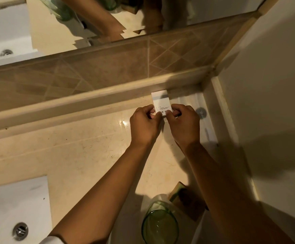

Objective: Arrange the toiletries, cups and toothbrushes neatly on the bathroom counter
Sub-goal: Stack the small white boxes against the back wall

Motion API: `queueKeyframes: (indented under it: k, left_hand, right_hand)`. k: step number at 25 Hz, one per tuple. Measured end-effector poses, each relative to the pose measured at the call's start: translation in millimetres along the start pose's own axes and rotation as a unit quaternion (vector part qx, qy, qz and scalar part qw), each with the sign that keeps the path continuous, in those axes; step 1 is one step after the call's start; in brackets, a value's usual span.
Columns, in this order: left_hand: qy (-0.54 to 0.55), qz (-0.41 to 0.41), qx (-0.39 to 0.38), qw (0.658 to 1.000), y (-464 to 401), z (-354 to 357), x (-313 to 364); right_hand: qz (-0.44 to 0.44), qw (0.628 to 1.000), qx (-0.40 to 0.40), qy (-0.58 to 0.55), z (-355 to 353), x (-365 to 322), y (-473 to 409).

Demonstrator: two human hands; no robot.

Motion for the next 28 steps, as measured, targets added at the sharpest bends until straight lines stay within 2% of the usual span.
queueKeyframes:
  k: [4, 8, 15, 20, 26, 28]
  left_hand:
    - [0.025, -0.036, 0.015, 0.999, 21, -15, 2]
    - [0.030, -0.017, 0.024, 0.999, 75, -54, 0]
    - [0.050, -0.057, 0.037, 0.996, 224, -104, -42]
    - [0.064, -0.107, -0.055, 0.991, 302, -109, -79]
    - [-0.044, -0.135, -0.141, 0.980, 337, -103, -134]
    - [-0.080, -0.120, -0.173, 0.974, 343, -104, -145]
  right_hand:
    - [0.003, 0.999, 0.010, -0.033, -17, 4, 15]
    - [0.027, 0.994, -0.024, -0.099, -46, 31, 66]
    - [0.020, 0.997, -0.068, -0.022, -89, 88, 195]
    - [0.036, 0.990, -0.139, -0.008, -82, 114, 270]
    - [0.013, 0.960, -0.260, 0.097, -55, 122, 326]
    - [-0.004, 0.951, -0.281, 0.126, -49, 122, 336]
Point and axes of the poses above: each hand's wrist, its own y-axis away from the middle knuckle, its own z-axis out of the palm, x = y × z, the point moved 2 cm from there along -y, towards the middle knuckle, and after that the axes turned 1 degree about x, right-handed, at the moved point
